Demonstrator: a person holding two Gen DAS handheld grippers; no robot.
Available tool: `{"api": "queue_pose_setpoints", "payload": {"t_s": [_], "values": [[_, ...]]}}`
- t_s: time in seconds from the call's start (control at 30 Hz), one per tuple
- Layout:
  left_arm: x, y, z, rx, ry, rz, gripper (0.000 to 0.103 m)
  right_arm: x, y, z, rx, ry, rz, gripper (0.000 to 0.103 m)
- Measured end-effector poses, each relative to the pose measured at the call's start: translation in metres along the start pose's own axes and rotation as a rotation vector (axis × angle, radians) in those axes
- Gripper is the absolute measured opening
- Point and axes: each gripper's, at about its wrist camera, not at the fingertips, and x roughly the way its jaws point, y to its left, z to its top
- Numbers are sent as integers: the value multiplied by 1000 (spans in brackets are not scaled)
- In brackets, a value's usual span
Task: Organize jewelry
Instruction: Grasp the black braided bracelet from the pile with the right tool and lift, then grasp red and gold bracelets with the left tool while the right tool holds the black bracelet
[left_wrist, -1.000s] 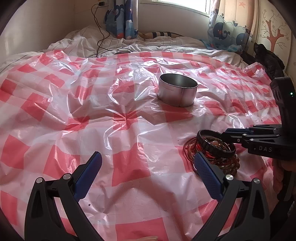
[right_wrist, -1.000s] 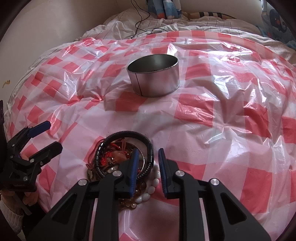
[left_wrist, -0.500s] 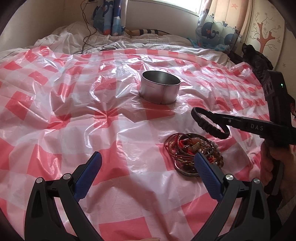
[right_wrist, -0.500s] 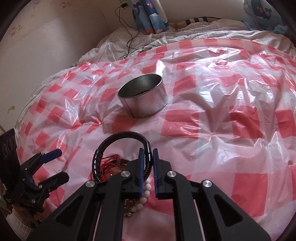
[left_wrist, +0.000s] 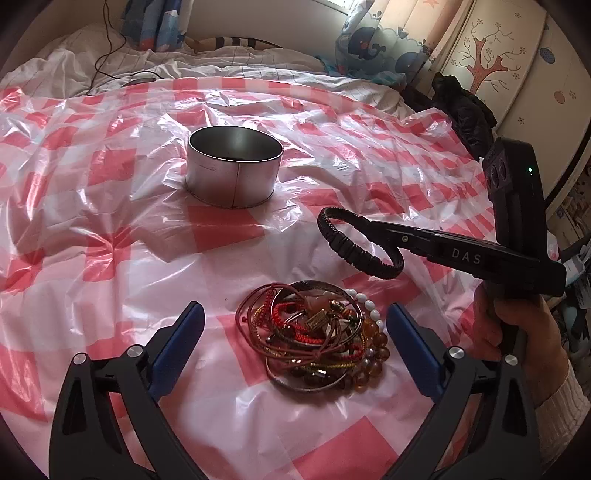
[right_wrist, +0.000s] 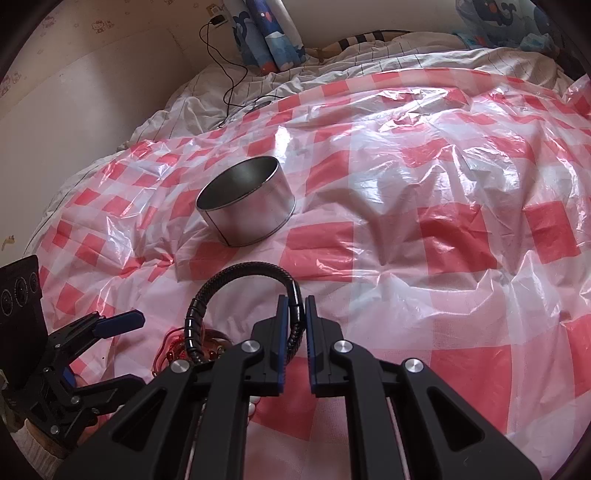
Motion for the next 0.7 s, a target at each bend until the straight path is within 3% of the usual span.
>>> {"api": "queue_pose_setpoints", "payload": {"t_s": [0.17, 0.4, 0.57, 0.7], "values": [[15, 9, 3, -40, 33, -11, 78, 3, -5, 0, 25, 11, 7, 10], [17, 20, 1, -68, 40, 21, 77, 8, -1, -2, 20, 28, 15, 10], [21, 19, -5, -55, 69, -19, 56, 10, -2, -2, 23, 32, 12, 10], [23, 35, -9, -160, 91, -99, 36, 13, -1, -3, 18, 39, 9, 10]]}}
